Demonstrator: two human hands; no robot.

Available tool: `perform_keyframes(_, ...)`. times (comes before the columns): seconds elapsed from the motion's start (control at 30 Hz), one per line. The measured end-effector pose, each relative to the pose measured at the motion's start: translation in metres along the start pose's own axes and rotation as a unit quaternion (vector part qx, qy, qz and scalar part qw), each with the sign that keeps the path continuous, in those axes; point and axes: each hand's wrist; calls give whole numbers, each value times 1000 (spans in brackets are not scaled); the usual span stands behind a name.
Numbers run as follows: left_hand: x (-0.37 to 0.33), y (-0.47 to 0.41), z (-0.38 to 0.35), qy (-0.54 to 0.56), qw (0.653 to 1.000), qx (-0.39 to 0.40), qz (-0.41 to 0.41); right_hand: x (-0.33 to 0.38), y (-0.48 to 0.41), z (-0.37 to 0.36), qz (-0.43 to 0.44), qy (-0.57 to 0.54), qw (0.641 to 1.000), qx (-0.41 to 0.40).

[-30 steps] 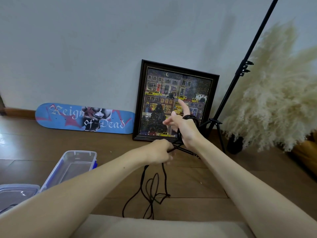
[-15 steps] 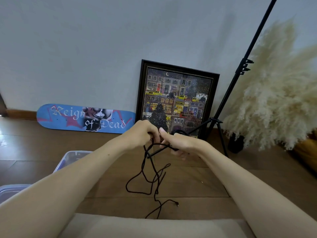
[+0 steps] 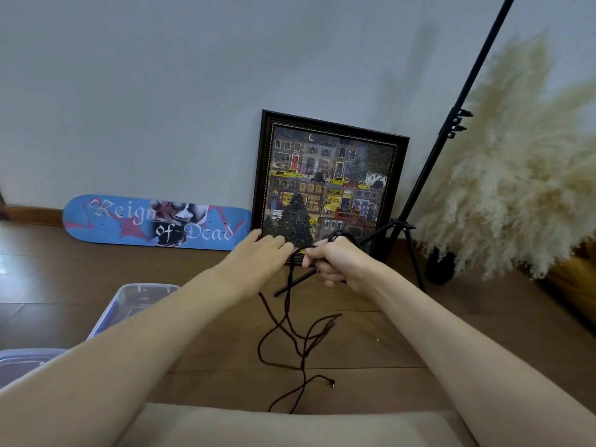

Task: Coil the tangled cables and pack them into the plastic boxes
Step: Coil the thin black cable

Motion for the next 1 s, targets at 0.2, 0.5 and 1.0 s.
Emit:
perform_keyframes(0.2,-21,-10,22,375,909,-101,149,3,5,-10,-7,133,991,-9)
perform_keyframes(0.5,-21,-13,20,557,813,-8,171,9,13,-47,80,356,928,73)
perform_keyframes(1.0,0,-13,20,660,705,-78,246,14,7,-27,160,305,939,-7)
Point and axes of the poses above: each hand's wrist, its own y-axis away from the middle knuckle, its own z-axis out of the back of the hand, x = y × z, and after that the axes turned 4 degrees about -x, right-handed
